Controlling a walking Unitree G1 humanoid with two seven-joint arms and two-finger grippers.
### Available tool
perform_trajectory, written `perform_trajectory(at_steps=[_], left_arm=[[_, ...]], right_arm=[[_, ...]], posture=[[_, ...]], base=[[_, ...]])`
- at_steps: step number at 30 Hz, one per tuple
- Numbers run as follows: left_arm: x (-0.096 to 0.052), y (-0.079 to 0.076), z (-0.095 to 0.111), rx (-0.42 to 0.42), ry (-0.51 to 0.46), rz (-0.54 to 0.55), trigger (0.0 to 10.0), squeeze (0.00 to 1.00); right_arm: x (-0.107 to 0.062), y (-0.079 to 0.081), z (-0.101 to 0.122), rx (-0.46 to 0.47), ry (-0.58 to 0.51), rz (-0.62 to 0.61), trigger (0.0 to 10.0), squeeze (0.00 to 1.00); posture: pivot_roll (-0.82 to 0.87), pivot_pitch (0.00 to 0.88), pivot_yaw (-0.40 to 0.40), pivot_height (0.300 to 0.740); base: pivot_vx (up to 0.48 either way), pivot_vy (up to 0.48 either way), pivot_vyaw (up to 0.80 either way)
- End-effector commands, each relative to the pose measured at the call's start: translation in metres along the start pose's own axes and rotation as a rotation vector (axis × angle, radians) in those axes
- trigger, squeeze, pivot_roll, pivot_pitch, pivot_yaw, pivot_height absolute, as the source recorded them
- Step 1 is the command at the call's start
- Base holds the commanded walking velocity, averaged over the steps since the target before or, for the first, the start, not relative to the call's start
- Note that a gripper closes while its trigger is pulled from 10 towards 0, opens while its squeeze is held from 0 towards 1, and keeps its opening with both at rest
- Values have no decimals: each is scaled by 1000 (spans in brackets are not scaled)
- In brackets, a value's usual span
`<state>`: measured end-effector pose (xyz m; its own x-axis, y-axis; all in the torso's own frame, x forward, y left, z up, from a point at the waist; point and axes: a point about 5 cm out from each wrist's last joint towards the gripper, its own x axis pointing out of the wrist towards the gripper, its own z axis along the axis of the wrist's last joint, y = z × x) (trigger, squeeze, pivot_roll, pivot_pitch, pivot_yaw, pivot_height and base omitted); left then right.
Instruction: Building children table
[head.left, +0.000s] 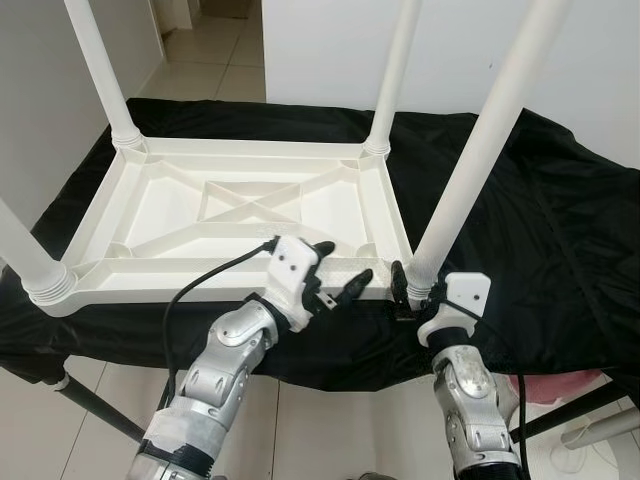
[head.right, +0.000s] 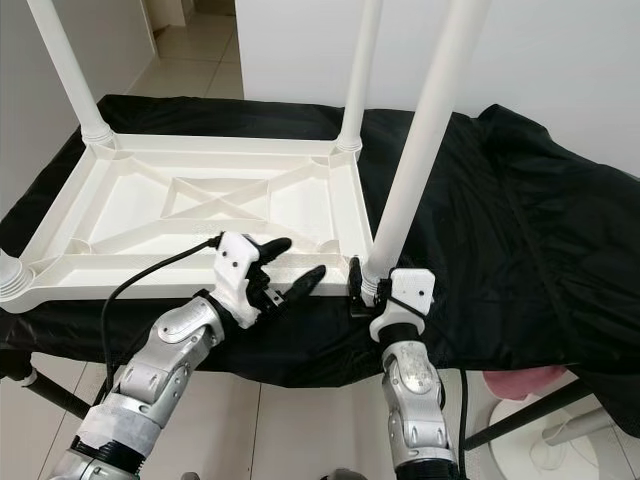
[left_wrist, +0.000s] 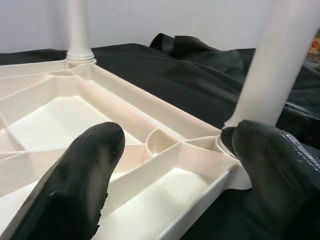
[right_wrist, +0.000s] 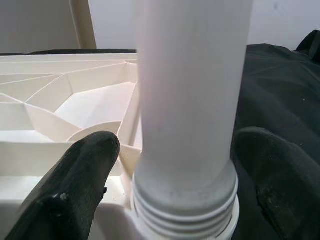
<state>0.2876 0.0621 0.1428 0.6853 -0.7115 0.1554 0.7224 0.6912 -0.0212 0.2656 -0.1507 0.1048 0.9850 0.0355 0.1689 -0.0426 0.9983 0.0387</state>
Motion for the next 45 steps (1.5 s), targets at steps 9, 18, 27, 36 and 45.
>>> perform_trajectory(at_steps=[9, 18, 27, 36, 45], left_arm=[[-3, 6, -1, -73, -28, 134, 10000, 0], [-4, -5, 1, -51, -6, 111, 10000, 0], [-8, -16, 6, 52, -8, -163, 10000, 0], [-12, -33, 5, 111, 55, -361, 10000, 0], [-9, -43, 5, 117, 78, -461, 10000, 0]], right_arm=[[-7, 0, -6, 73, 20, -2, 10000, 0], [-7, -5, -2, 82, -2, 47, 10000, 0], [0, -18, 3, 33, -13, 113, 10000, 0], [16, -32, 11, -28, -14, 225, 10000, 0], [38, -33, 9, -92, 47, 414, 10000, 0]], posture=[[-76, 2, -13, 740], [-54, 2, -35, 740], [-47, 0, -57, 740], [-47, 0, -64, 740], [-64, 0, -48, 740]], base=[[0, 0, 0], [0, 0, 0], [0, 0, 0], [0, 0, 0], [0, 0, 0]])
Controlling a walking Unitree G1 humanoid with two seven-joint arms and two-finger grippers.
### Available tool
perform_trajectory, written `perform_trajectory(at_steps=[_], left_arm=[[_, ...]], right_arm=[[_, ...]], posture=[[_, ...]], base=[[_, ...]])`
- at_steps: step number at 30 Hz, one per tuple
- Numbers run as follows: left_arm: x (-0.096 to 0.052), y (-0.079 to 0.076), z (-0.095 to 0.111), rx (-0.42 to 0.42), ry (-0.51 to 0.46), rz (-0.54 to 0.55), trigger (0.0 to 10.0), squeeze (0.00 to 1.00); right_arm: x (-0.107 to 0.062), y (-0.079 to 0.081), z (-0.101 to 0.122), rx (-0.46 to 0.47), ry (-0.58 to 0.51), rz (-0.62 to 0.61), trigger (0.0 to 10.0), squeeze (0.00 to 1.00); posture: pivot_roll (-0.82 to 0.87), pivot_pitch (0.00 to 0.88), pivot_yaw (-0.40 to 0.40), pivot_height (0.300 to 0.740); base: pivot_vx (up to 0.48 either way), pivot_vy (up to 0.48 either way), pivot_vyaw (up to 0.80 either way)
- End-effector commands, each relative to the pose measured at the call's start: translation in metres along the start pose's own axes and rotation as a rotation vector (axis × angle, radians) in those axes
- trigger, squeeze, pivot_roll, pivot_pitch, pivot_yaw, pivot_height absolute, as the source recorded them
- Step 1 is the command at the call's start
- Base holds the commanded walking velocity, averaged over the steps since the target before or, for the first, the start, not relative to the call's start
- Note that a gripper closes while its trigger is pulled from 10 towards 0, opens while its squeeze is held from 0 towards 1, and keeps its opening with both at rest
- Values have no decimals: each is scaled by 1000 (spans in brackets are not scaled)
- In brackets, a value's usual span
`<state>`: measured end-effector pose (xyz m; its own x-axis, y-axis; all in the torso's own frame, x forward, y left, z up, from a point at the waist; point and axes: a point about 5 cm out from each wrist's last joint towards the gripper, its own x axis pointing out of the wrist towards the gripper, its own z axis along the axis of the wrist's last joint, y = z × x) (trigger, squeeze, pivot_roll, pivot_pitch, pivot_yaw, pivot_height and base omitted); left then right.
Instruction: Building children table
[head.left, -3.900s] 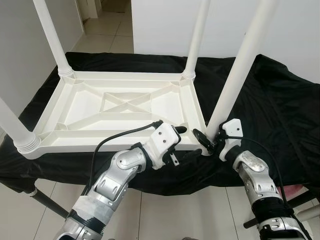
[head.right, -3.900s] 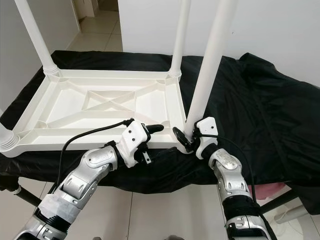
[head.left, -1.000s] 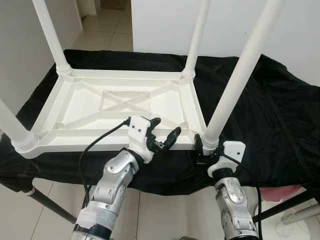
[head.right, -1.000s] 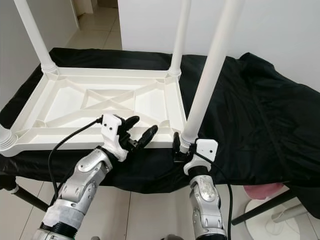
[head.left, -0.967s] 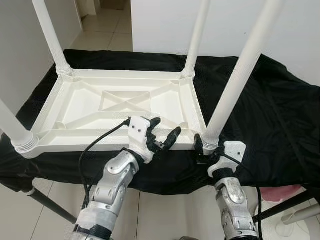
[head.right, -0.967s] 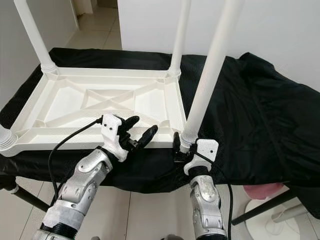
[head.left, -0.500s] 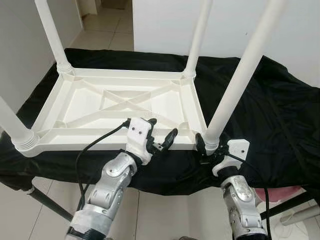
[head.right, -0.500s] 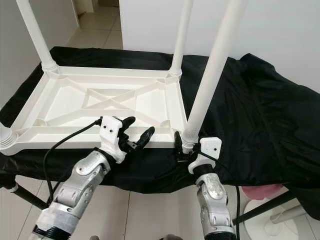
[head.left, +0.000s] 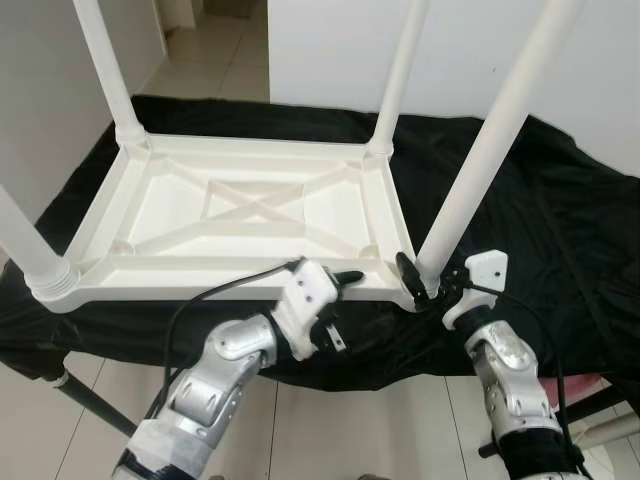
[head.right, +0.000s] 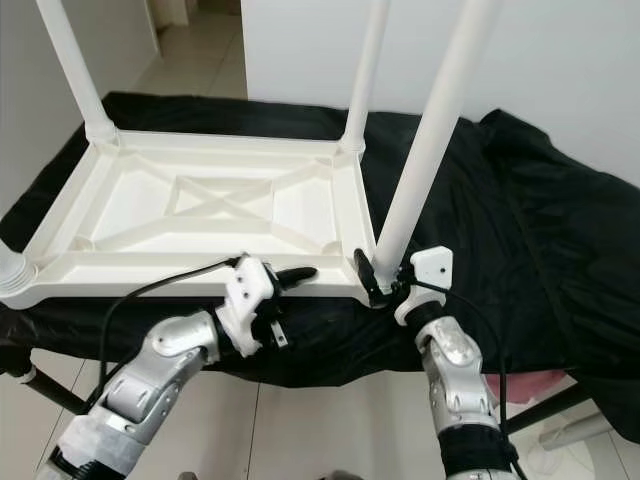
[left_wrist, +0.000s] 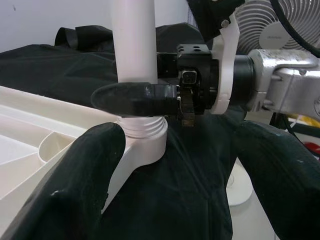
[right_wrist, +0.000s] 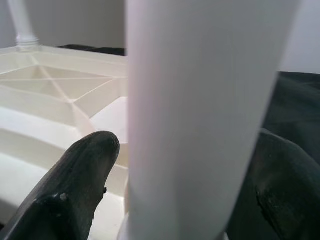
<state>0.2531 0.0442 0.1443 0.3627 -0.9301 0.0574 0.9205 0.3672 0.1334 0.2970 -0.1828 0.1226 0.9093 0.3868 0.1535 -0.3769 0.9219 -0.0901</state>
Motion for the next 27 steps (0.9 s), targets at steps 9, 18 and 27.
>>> perform_trajectory(at_steps=[9, 18, 27], left_arm=[[8, -7, 5, 17, -2, -76, 10000, 0], [9, -5, 5, 19, -7, -99, 10000, 0], [10, 1, 4, 39, 6, -95, 10000, 0]], right_arm=[[13, -1, -5, -17, 64, 144, 8941, 0], [14, -1, -12, -7, 90, 191, 0, 0], [10, -7, -17, 5, 102, 145, 10000, 0]], posture=[[-68, 0, -52, 740], [-71, 0, -46, 740], [-85, 0, -34, 740]], base=[[0, 0, 0], [0, 0, 0], [0, 0, 0]])
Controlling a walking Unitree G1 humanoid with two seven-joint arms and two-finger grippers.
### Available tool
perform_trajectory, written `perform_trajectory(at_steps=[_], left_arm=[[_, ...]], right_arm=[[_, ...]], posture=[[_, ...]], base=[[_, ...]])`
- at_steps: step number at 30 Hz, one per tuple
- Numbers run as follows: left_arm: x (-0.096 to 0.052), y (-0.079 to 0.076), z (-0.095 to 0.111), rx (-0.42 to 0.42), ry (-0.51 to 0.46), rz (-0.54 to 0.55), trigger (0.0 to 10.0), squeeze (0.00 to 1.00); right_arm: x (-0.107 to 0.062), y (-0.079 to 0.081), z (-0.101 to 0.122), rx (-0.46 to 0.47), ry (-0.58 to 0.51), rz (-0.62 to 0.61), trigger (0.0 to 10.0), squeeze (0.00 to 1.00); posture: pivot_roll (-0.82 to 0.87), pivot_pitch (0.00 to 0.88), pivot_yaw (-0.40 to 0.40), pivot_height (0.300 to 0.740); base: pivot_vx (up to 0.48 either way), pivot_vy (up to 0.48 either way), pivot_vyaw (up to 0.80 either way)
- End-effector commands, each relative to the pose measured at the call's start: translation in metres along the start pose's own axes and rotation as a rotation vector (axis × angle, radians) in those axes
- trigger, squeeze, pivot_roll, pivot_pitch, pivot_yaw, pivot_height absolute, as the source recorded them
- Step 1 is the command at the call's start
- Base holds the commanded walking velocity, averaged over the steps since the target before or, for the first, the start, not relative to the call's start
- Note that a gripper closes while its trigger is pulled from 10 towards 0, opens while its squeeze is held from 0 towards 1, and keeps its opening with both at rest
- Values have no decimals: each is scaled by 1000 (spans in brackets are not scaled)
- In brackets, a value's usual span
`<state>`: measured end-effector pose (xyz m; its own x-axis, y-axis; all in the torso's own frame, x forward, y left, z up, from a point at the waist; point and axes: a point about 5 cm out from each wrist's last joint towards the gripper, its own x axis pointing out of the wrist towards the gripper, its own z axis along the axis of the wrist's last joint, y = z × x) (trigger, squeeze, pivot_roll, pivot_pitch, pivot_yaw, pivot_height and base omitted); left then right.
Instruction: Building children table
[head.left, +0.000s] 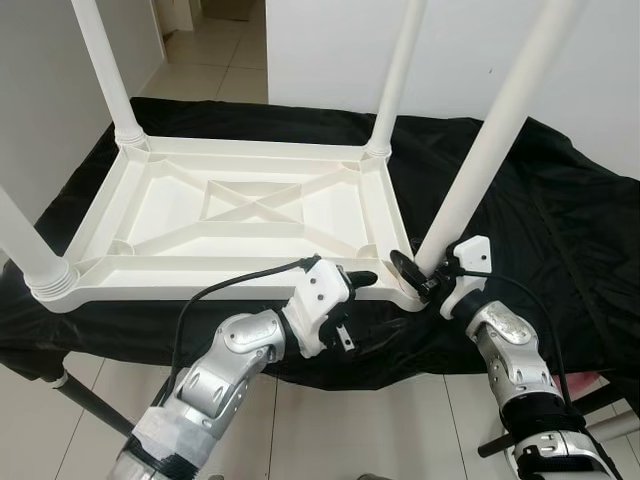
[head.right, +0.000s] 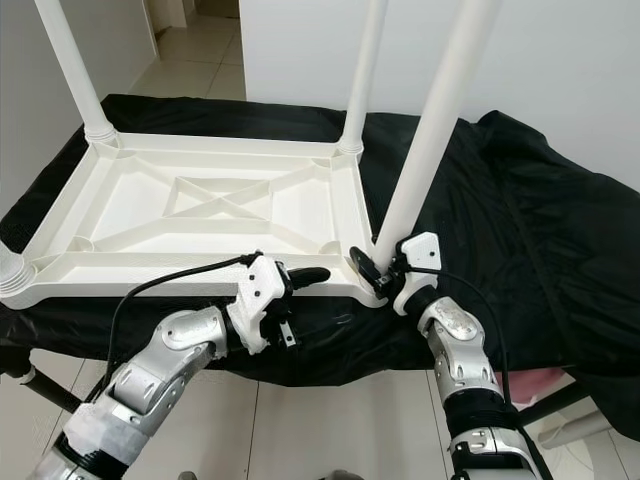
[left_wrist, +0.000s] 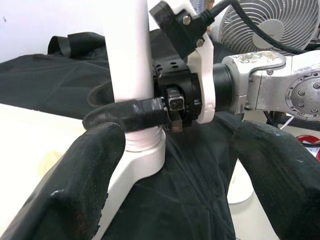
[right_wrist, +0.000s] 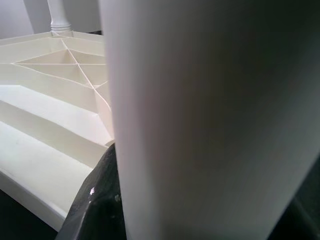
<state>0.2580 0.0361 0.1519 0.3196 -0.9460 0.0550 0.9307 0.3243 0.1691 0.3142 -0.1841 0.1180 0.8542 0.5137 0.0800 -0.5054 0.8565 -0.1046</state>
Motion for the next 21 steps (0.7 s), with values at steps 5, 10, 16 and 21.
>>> perform_trajectory(at_steps=[5, 10, 16, 21], left_arm=[[1, 0, -4, 3, 13, -49, 10000, 0], [2, 1, -4, 1, 16, -46, 10000, 0], [1, 3, -4, -8, 14, -34, 10000, 0], [1, 4, -4, -9, 14, -31, 10000, 0]], right_arm=[[-4, -3, -10, -14, 73, -76, 10000, 0], [-3, -7, -14, -19, 127, -195, 10000, 0], [-8, -1, -18, 58, 127, -408, 10000, 0], [-11, 11, -20, 124, 117, -553, 10000, 0]], posture=[[-94, 0, -21, 740], [-93, 0, -10, 740], [-100, 0, 10, 740], [-105, 0, 13, 740]], base=[[0, 0, 0], [0, 0, 0], [0, 0, 0], [0, 0, 0]])
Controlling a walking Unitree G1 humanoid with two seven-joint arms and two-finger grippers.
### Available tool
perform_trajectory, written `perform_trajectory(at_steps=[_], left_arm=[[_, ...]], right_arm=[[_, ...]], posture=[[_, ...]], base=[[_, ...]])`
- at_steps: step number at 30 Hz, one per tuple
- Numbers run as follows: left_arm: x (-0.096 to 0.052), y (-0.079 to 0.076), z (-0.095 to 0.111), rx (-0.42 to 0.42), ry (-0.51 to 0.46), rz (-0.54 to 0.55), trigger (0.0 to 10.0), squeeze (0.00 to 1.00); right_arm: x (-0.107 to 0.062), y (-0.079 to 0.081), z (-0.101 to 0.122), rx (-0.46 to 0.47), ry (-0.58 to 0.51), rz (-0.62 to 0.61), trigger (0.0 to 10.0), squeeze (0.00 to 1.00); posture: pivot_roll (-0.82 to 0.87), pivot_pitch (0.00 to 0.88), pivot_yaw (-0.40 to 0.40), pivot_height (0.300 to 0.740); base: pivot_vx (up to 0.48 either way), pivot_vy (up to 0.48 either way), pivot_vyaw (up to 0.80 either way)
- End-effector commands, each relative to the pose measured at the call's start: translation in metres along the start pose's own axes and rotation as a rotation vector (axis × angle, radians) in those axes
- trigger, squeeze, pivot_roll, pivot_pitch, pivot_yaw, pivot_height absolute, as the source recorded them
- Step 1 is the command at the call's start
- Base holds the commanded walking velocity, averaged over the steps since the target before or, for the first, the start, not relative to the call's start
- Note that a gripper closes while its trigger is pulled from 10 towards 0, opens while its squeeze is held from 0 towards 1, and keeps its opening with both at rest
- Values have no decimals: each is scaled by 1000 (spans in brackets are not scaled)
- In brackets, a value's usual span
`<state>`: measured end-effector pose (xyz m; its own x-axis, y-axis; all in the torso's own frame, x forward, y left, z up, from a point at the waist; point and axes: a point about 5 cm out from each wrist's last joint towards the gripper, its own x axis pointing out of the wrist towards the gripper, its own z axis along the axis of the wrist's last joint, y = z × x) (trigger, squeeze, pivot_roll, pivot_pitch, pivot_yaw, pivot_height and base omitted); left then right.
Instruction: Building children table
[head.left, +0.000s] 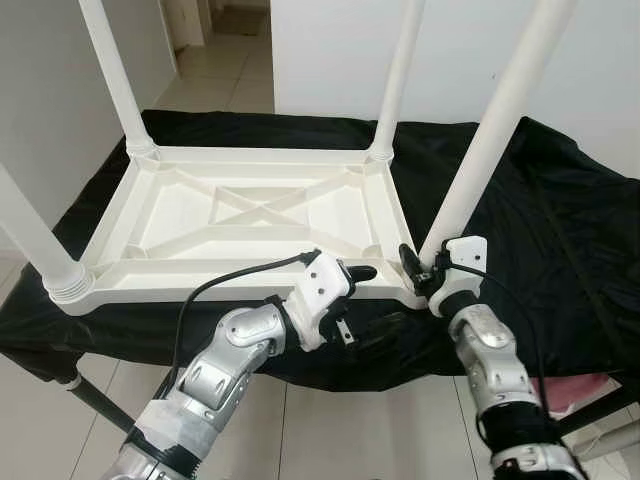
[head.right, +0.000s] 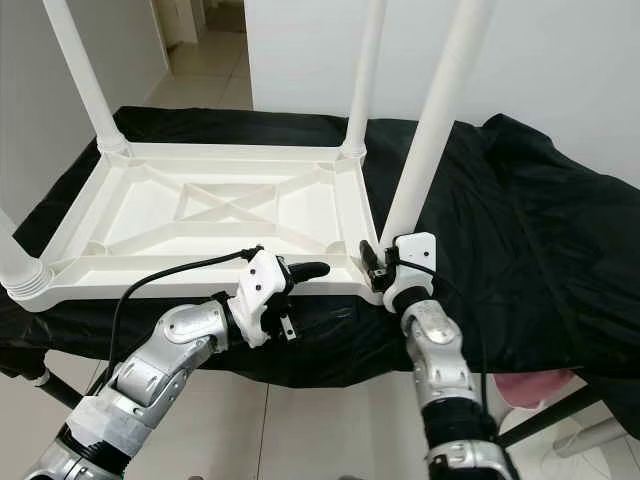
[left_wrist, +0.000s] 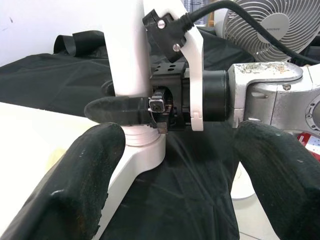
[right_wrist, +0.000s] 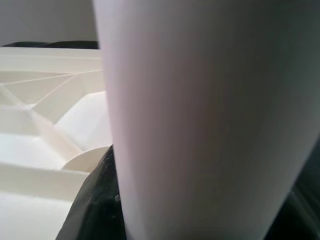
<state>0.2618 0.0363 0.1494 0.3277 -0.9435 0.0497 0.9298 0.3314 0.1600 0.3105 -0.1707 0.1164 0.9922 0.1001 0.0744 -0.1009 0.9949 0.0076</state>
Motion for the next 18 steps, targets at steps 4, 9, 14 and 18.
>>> perform_trajectory(at_steps=[4, 9, 14, 18], left_arm=[[2, 3, -1, 2, 7, -32, 10000, 0], [0, 5, -1, 10, 11, -20, 10000, 0], [-2, 5, -2, 13, 17, -20, 10000, 0], [-3, 3, -6, 27, 39, -21, 10000, 0]], right_arm=[[-15, -4, -21, 62, 94, -227, 10000, 0], [-25, 2, -25, 97, 123, -477, 10000, 0], [-24, 16, -22, 119, 115, -422, 10000, 0], [-25, 25, -14, 129, 56, -318, 10000, 0]], posture=[[-101, 0, 10, 740], [-86, 0, 0, 740], [-78, 0, -6, 740], [-74, 0, -5, 740]], base=[[0, 0, 0], [0, 0, 0], [0, 0, 0], [0, 0, 0]])
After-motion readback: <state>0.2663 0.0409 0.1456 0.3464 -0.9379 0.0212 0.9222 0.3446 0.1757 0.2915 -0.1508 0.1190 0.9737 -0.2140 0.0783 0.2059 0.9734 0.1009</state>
